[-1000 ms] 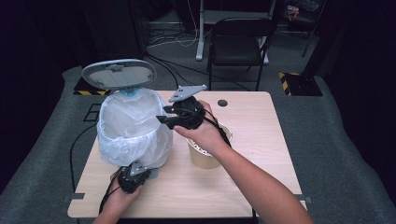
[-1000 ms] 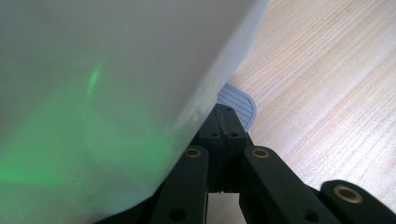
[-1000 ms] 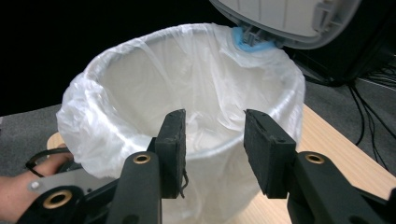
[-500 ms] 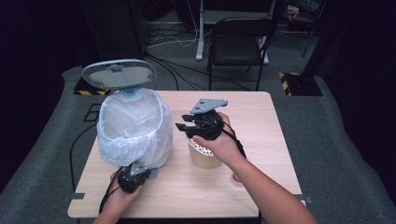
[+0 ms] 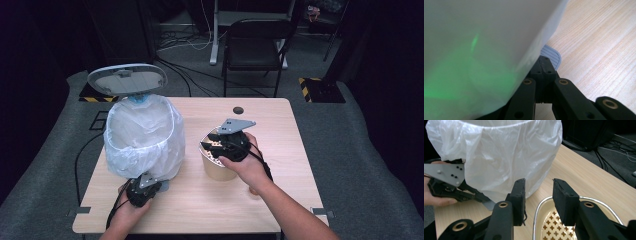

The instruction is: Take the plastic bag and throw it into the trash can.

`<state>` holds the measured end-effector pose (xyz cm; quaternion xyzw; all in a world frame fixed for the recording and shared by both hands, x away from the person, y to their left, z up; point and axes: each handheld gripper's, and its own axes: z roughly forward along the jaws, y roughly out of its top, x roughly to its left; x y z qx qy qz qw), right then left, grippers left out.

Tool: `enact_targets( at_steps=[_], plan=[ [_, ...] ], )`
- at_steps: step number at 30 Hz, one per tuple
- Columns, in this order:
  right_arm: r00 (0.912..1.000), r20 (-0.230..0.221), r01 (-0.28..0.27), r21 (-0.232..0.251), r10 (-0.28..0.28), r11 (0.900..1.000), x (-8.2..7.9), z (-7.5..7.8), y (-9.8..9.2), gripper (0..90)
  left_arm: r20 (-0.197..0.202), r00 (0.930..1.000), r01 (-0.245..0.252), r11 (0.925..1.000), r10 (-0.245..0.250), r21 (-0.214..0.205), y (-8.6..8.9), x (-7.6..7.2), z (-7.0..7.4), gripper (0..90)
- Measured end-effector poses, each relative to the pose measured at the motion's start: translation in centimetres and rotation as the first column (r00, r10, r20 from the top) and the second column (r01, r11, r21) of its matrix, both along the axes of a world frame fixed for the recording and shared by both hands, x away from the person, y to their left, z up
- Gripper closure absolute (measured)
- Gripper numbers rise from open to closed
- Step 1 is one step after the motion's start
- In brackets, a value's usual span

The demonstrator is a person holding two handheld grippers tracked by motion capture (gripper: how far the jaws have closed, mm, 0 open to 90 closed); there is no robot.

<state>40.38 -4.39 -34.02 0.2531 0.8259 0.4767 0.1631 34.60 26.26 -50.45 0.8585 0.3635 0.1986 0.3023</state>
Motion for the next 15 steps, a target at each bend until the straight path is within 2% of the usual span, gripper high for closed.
enact_targets(
  at_steps=[9, 15],
  plan=[
    [0.9994, -0.026, 0.023, -0.014, -0.024, 0.9996, -0.9, -1.6, -1.2, 64.5, 0.000, 1.0000, 0.000, 1.0000, 0.000, -0.001, 0.0, 0.0, 0.0, 90.0],
    [0.9980, -0.043, 0.045, -0.004, -0.045, 0.9990, -1.5, -3.1, -1.9, 65.1, 0.000, 1.0000, 0.000, 1.0000, 0.000, -0.001, 0.0, 0.0, 0.0, 90.0]
  ],
)
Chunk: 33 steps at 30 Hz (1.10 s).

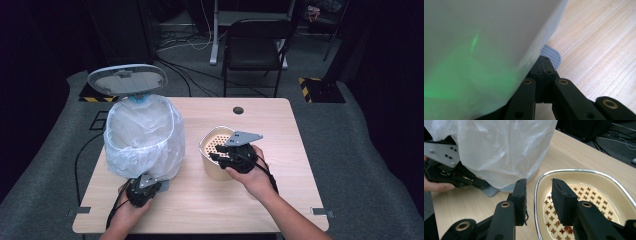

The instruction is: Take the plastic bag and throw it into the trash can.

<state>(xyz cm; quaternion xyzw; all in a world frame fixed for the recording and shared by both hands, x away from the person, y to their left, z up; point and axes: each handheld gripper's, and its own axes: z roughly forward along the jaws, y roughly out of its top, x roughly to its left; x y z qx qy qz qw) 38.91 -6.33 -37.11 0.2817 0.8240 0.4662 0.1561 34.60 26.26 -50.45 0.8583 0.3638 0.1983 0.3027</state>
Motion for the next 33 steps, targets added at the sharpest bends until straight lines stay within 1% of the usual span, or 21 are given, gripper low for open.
enact_targets(
  at_steps=[3, 6, 10, 14, 15, 19, 23, 25, 28, 29, 33],
  plan=[
    [0.9997, -0.016, 0.016, 0.005, -0.016, 0.9999, -0.2, -0.8, -0.4, 66.1, 0.000, 1.0000, 0.000, 1.0000, 0.000, 0.000, 0.0, 0.0, 0.0, 90.0],
    [0.9996, -0.015, 0.024, -0.005, -0.024, 0.9997, -0.2, -1.5, -0.6, 66.9, 0.000, 1.0000, -0.001, 1.0000, 0.001, 0.000, 0.0, 0.0, 0.0, 90.0],
    [0.9986, -0.045, 0.029, -0.002, -0.029, 0.9996, -0.2, -2.3, -0.8, 68.2, 0.000, 1.0000, -0.001, 1.0000, 0.001, 0.000, 0.0, 0.0, 0.0, 90.0],
    [0.9984, -0.050, 0.025, -0.011, -0.026, 0.9996, -0.3, -3.0, -0.8, 68.8, 0.000, 1.0000, -0.001, 1.0000, 0.001, 0.000, 0.0, 0.0, 0.0, 90.0],
    [0.9978, -0.059, 0.030, -0.011, -0.030, 0.9995, -0.4, -3.3, -0.8, 68.9, 0.000, 1.0000, -0.001, 1.0000, 0.001, 0.000, 0.0, 0.0, 0.0, 90.0],
    [0.9974, -0.061, 0.036, -0.025, -0.038, 0.9990, -0.5, -3.9, -0.9, 69.6, -0.001, 1.0000, -0.001, 1.0000, 0.001, 0.000, 0.0, 0.0, 0.0, 90.0],
    [0.9955, -0.081, 0.048, -0.025, -0.049, 0.9986, -0.5, -4.3, -1.0, 71.2, 0.001, 1.0000, 0.001, 1.0000, -0.001, -0.003, 0.0, 0.0, 0.0, 90.0],
    [0.9959, -0.077, 0.045, -0.030, -0.047, 0.9985, -0.5, -4.4, -1.1, 73.0, 0.002, 1.0000, 0.001, 1.0000, -0.001, -0.003, 0.0, 0.0, 0.0, 90.0],
    [0.9951, -0.084, 0.048, -0.034, -0.051, 0.9983, -0.5, -4.7, -1.0, 75.8, 0.003, 1.0000, 0.003, 1.0000, -0.003, -0.001, 0.0, 0.0, 0.0, 90.0],
    [0.9961, -0.072, 0.049, -0.034, -0.051, 0.9982, -0.6, -4.7, -1.1, 76.2, 0.001, 1.0000, 0.002, 1.0000, -0.002, 0.003, 0.0, 0.0, 0.1, 90.0],
    [0.9965, -0.074, 0.037, -0.029, -0.039, 0.9989, -0.6, -4.7, -1.1, 78.7, 0.003, 1.0000, 0.003, 1.0000, -0.003, -0.001, 0.0, 0.0, 0.0, 90.0]
  ],
)
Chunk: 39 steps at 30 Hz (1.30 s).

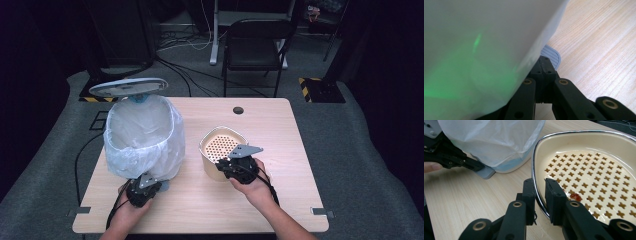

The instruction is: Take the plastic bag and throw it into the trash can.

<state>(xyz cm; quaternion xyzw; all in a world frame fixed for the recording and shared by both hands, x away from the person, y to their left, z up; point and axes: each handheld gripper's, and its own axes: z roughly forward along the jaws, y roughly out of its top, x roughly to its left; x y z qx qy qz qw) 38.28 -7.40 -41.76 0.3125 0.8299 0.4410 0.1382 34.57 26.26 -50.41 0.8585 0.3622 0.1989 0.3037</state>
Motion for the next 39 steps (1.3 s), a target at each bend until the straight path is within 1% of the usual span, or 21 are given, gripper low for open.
enact_targets(
  at_steps=[5, 8, 10, 12, 13, 15, 16, 17, 21, 23, 33, 34, 36, 37, 38, 39],
  plan=[
    [0.9996, -0.014, -0.026, 0.008, 0.027, 0.9996, -0.3, 0.0, 0.1, 81.1, -0.001, 1.0000, -0.002, 1.0000, 0.002, 0.000, 0.0, 0.0, 0.0, 90.0],
    [0.9996, -0.017, -0.025, 0.008, 0.025, 0.9997, -0.5, 0.0, 0.2, 81.2, -0.001, 1.0000, -0.002, 1.0000, 0.002, 0.000, 0.0, 0.0, 0.0, 90.0],
    [0.9993, -0.014, -0.035, 0.009, 0.035, 0.9993, -0.6, 0.0, 0.2, 81.4, -0.001, 1.0000, -0.001, 1.0000, 0.001, 0.000, 0.0, 0.0, 0.0, 90.0],
    [0.9991, -0.023, -0.035, 0.013, 0.035, 0.9993, -0.9, 0.1, 0.2, 81.7, -0.001, 1.0000, -0.001, 1.0000, 0.001, 0.000, 0.0, 0.0, 0.0, 90.0],
    [0.9989, -0.016, -0.044, 0.015, 0.044, 0.9989, -1.0, 0.1, 0.1, 82.0, -0.001, 1.0000, -0.001, 1.0000, 0.001, 0.000, 0.0, 0.0, 0.0, 90.0],
    [0.9988, -0.021, -0.044, 0.017, 0.044, 0.9989, -1.3, 0.2, 0.1, 82.7, -0.001, 1.0000, -0.001, 1.0000, 0.001, 0.000, 0.0, 0.0, 0.0, 90.0],
    [0.9985, -0.014, -0.052, 0.020, 0.053, 0.9984, -1.5, 0.3, 0.1, 83.0, -0.001, 1.0000, -0.001, 1.0000, 0.001, 0.000, 0.0, 0.0, 0.0, 90.0],
    [0.9984, -0.019, -0.052, 0.024, 0.053, 0.9983, -1.7, 0.4, 0.1, 83.4, -0.001, 1.0000, -0.001, 1.0000, 0.001, 0.000, 0.0, 0.0, 0.0, 90.0],
    [0.9983, -0.012, -0.056, 0.027, 0.057, 0.9980, -2.2, 0.5, -0.1, 84.4, -0.001, 1.0000, -0.002, 1.0000, 0.002, 0.000, 0.0, 0.0, 0.0, 90.0],
    [0.9984, -0.015, -0.054, 0.037, 0.055, 0.9978, -2.4, 0.6, -0.2, 86.2, -0.001, 1.0000, -0.002, 1.0000, 0.002, 0.000, 0.0, 0.0, 0.0, 90.0],
    [0.9977, -0.022, -0.063, 0.045, 0.064, 0.9970, -2.5, 0.6, -0.6, 86.0, -0.001, 1.0000, -0.001, 1.0000, 0.001, 0.000, 0.0, 0.0, 0.0, 90.0],
    [0.9976, -0.030, -0.061, 0.046, 0.062, 0.9971, -2.5, 0.7, -0.7, 86.0, -0.001, 1.0000, 0.000, 1.0000, 0.000, 0.001, 0.0, 0.0, 0.0, 90.0],
    [0.9973, -0.033, -0.065, 0.048, 0.066, 0.9967, -2.4, 0.7, -0.9, 85.4, -0.001, 1.0000, -0.001, 1.0000, 0.001, 0.000, 0.0, 0.0, 0.0, 90.0],
    [0.9967, -0.038, -0.070, 0.049, 0.072, 0.9964, -2.3, 0.6, -1.0, 79.8, -0.001, 1.0000, -0.001, 1.0000, 0.001, 0.000, 0.0, 0.0, 0.0, 90.0],
    [0.9954, -0.058, -0.075, 0.038, 0.077, 0.9965, -2.2, 0.5, -0.9, 75.6, -0.001, 1.0000, -0.001, 1.0000, 0.001, 0.001, 0.0, 0.0, 0.0, 90.0],
    [0.9959, -0.053, -0.072, 0.025, 0.073, 0.9971, -2.2, 0.2, -0.8, 75.6, -0.001, 1.0000, -0.001, 1.0000, 0.001, 0.000, 0.0, 0.0, 0.0, 90.0]
  ],
)
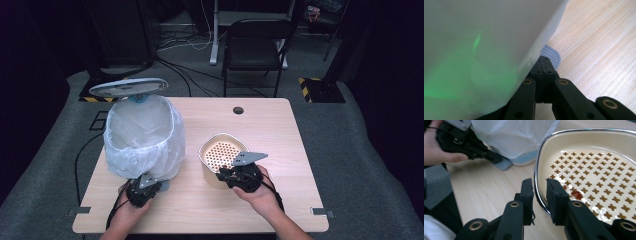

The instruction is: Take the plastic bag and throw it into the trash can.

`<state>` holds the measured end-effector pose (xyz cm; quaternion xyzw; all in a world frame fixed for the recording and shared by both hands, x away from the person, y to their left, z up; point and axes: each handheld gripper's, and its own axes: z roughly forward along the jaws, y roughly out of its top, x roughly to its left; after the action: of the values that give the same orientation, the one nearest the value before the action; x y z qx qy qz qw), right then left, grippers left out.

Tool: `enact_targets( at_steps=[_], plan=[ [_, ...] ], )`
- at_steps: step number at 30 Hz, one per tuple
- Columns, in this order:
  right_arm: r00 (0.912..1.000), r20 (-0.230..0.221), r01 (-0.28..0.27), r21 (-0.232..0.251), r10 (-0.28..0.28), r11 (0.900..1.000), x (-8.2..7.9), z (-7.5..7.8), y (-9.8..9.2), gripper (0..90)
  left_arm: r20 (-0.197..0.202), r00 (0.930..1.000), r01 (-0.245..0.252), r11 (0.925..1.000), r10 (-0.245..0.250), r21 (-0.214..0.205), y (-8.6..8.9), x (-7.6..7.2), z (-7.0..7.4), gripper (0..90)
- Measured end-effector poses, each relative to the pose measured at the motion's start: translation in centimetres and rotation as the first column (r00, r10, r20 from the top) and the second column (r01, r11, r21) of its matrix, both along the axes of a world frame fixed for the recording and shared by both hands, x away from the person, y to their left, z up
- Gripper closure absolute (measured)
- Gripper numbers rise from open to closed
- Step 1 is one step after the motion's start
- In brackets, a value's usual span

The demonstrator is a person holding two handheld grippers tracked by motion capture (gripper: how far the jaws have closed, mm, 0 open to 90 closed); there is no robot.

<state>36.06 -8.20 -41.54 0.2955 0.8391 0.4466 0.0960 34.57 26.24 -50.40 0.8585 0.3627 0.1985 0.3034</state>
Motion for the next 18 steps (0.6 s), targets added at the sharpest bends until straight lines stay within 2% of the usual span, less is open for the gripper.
enact_targets(
  at_steps=[2, 6, 9, 10, 18],
  plan=[
    [0.9997, 0.025, 0.002, -0.010, -0.002, 0.9999, -0.04, -0.20, 0.13, 77.1, 0.000, 1.0000, -0.001, 1.0000, 0.001, 0.000, -0.01, 0.00, 0.00, 90.0],
    [0.9995, 0.032, -0.005, -0.015, 0.005, 0.9999, 0.13, -0.30, 0.32, 78.3, 0.000, 1.0000, 0.000, 1.0000, 0.000, 0.000, 0.00, 0.00, 0.00, 90.0],
    [0.9996, 0.022, -0.019, -0.013, 0.019, 0.9997, 0.22, -0.28, 0.30, 79.7, 0.001, 1.0000, 0.001, 1.0000, -0.001, 0.000, 0.01, 0.00, -0.01, 90.0],
    [0.9995, 0.006, -0.031, -0.007, 0.031, 0.9995, 0.24, -0.25, 0.22, 79.7, 0.000, 1.0000, 0.000, 1.0000, 0.000, 0.001, 0.01, 0.00, 0.00, 90.0],
    [0.9976, -0.015, -0.067, 0.005, 0.067, 0.9978, -0.12, -0.29, -0.25, 79.2, 0.002, 1.0000, 0.000, 1.0000, 0.000, -0.004, 0.04, -0.01, -0.03, 90.0]
  ],
)
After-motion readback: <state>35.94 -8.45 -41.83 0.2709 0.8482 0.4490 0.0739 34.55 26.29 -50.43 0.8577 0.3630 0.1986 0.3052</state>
